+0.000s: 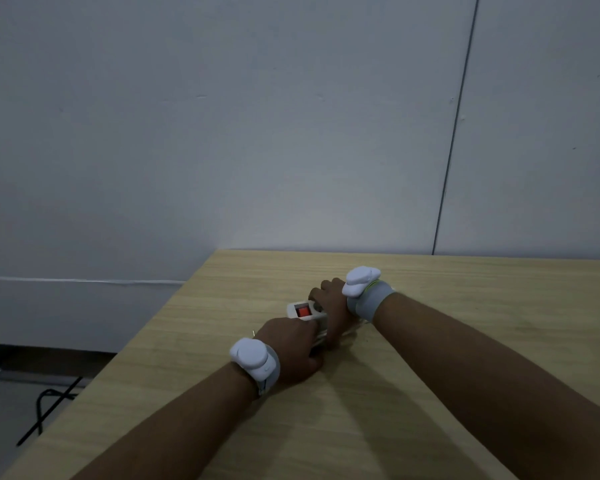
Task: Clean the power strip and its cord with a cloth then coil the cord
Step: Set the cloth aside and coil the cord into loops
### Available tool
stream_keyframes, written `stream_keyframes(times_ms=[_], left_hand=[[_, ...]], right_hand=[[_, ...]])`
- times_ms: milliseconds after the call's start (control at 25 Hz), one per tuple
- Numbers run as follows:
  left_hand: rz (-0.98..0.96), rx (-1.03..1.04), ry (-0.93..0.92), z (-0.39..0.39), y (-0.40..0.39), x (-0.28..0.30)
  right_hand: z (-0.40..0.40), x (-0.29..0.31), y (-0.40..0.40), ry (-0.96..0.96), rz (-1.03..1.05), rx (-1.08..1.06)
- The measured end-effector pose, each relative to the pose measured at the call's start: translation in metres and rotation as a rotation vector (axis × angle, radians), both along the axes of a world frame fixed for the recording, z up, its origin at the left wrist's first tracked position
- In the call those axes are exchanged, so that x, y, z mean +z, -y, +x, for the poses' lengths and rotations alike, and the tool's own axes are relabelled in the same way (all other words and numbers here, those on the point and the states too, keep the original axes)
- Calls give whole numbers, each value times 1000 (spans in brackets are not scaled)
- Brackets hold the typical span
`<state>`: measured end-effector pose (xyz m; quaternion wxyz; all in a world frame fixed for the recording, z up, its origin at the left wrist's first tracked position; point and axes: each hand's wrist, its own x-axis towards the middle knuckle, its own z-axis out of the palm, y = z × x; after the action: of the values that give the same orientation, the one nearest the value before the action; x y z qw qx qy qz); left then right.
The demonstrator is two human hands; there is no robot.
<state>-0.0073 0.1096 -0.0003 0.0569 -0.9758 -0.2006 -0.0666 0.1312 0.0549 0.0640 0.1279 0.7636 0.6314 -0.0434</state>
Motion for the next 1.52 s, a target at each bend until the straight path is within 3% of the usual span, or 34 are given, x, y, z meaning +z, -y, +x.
stream_keyframes(times_ms=[160,400,520,680,800,960,1280,1400,1520], left_hand=[[160,-67,68,-6,-2,-4],[319,12,164,-12,-4,-5],[341,14,186,-10,-8,-5],[181,-55,188,-6,-18,-5],[261,-127,147,-5,-22,-5],[370,-190,112,-2,-16,-4],[325,-220,61,15,-2,-5],[274,-144,153,9,1,-6],[91,-96,349,0,3,2]], right_hand=[[-2,-5,2,-75,6,-35],[-7,-14,-1,-16,50,-205],[-4,-16,6,-156,115,-275],[19,4,28,-491,105,-292],[35,14,47,-701,98,-435],[27,10,41,-422,-17,-327],[8,-14,28,-242,56,-286],[10,-14,25,-136,53,-298],[14,-21,24,-147,102,-332]])
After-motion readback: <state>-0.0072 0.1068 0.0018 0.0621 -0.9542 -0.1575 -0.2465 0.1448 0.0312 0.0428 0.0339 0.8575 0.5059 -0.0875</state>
